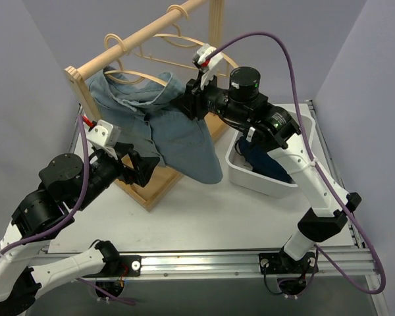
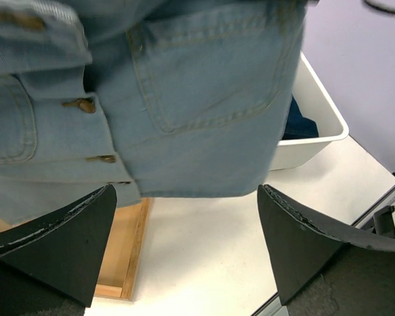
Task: Remove the skirt from the hanger
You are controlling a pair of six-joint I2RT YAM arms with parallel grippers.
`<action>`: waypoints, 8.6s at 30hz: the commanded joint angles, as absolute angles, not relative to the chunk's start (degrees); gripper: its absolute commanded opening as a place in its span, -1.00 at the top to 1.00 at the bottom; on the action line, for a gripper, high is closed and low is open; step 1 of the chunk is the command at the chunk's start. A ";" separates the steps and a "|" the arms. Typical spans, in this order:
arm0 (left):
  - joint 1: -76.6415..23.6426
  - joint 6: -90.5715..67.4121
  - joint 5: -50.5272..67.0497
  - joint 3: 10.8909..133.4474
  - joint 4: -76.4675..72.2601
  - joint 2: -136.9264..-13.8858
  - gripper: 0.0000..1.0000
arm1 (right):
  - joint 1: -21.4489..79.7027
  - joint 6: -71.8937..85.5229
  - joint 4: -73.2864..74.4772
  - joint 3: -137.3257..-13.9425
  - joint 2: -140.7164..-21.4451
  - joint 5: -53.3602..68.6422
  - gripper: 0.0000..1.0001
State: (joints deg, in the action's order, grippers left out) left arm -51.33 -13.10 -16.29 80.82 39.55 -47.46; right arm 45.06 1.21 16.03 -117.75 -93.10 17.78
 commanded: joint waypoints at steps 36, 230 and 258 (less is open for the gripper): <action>-51.42 -10.20 -17.92 94.56 39.29 -56.77 -0.84 | 42.45 6.59 0.53 -92.13 -77.10 14.06 1.00; -48.52 -20.30 -3.34 87.36 12.57 -56.07 0.95 | 35.15 24.43 8.17 -62.58 -51.33 13.36 1.00; -48.52 -5.37 -7.38 85.25 31.10 -47.90 0.95 | 34.64 8.35 25.14 -102.73 -70.83 -18.64 1.00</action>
